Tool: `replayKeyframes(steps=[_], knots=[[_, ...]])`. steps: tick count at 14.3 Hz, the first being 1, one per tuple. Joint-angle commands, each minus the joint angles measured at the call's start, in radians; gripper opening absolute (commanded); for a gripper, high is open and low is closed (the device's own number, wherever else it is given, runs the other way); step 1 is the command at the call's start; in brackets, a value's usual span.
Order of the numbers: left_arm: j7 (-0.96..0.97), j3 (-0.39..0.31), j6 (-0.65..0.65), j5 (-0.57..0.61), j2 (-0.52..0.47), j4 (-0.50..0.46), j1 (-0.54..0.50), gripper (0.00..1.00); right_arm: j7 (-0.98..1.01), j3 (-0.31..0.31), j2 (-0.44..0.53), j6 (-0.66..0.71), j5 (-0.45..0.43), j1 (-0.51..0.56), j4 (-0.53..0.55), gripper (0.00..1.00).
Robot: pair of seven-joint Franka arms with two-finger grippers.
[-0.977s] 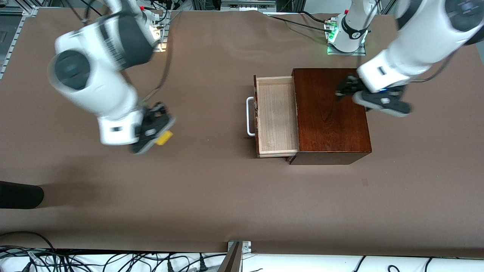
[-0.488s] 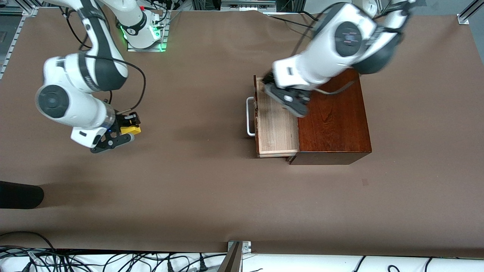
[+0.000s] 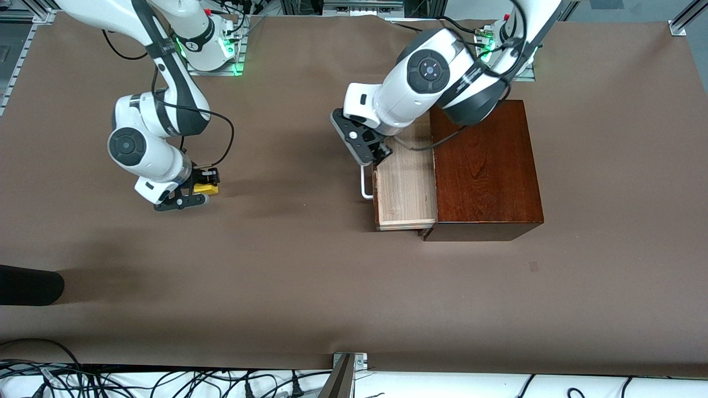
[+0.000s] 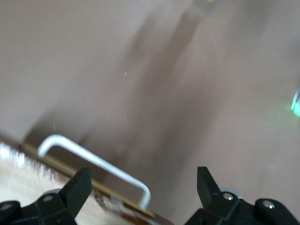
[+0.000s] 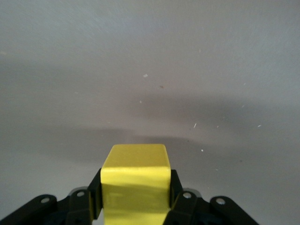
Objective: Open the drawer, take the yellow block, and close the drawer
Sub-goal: 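Place the cube on the table with the right gripper while the left gripper pushes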
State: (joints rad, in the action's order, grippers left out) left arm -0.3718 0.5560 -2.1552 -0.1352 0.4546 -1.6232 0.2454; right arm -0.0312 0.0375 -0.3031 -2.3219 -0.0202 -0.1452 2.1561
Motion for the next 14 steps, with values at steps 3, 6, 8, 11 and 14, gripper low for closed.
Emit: replayKeyframes(steps=[3,6,8,11,14], knots=[[-0.277,-0.001,-0.147,0.200,0.139,0.045,0.067,1.00,-0.032,-0.010,-0.057,-0.102,-0.015,0.021,0.027,0.00],[-0.279,0.001,-0.146,0.388,0.183,0.030,0.095,1.00,-0.032,-0.011,-0.089,-0.146,-0.015,0.030,0.025,0.21],[-0.282,-0.001,-0.118,0.405,0.184,-0.001,0.094,1.00,-0.032,-0.011,-0.114,-0.184,-0.014,0.033,0.022,0.35],[-0.280,-0.008,0.053,0.404,0.168,0.006,0.077,1.00,-0.024,-0.013,-0.078,-0.147,-0.014,0.039,-0.017,1.00],[-0.285,-0.027,0.171,0.405,0.161,0.008,0.052,1.00,-0.021,-0.014,-0.067,0.179,-0.017,0.038,-0.284,1.00]])
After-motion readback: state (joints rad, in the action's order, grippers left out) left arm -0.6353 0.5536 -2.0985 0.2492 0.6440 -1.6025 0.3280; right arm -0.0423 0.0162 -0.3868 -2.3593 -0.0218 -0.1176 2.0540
